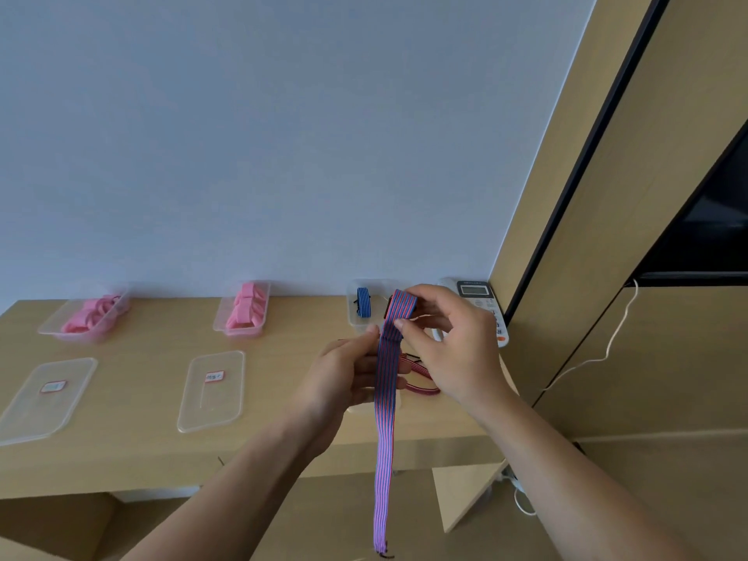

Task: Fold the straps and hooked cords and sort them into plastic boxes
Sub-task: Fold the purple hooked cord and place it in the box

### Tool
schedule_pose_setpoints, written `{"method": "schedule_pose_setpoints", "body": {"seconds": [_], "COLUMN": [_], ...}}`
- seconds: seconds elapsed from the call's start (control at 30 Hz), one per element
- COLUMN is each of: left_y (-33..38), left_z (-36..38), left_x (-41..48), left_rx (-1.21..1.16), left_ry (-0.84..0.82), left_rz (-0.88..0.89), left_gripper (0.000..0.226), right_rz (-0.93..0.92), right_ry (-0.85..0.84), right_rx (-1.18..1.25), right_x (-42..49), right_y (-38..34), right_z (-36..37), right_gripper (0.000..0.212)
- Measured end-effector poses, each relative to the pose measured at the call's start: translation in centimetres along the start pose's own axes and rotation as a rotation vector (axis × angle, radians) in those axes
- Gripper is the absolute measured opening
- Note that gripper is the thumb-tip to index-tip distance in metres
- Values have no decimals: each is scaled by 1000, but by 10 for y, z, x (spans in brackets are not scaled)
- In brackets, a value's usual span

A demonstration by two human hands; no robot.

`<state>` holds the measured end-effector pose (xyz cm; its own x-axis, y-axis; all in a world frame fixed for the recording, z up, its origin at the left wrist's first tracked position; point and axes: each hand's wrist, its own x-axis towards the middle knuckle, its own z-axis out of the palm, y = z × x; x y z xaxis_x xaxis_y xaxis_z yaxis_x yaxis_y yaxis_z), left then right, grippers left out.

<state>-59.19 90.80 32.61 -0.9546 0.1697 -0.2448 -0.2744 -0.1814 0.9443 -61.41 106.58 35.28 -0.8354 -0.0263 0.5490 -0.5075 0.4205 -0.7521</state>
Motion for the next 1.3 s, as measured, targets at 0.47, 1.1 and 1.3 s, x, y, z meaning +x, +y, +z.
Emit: {"method": "schedule_pose_setpoints", "body": {"seconds": [0.47, 1.1, 1.3], "left_y": [2, -4, -7], "left_z": [-9, -16, -15], "left_x": [9, 4, 5], "left_rx": [-57, -148, -134], "left_ry": [-11, -51, -35], "left_rz": [27, 114, 86], "left_gripper": [29, 42, 35], "right_rz": [-483, 253, 324], "right_ry": [-28, -345, -316], "right_rx": [-267, 134, 212], "right_x": [-35, -10, -9], "right_y": [24, 6, 10], "right_z": [6, 6, 9], "right_gripper": [29, 30, 30]}}
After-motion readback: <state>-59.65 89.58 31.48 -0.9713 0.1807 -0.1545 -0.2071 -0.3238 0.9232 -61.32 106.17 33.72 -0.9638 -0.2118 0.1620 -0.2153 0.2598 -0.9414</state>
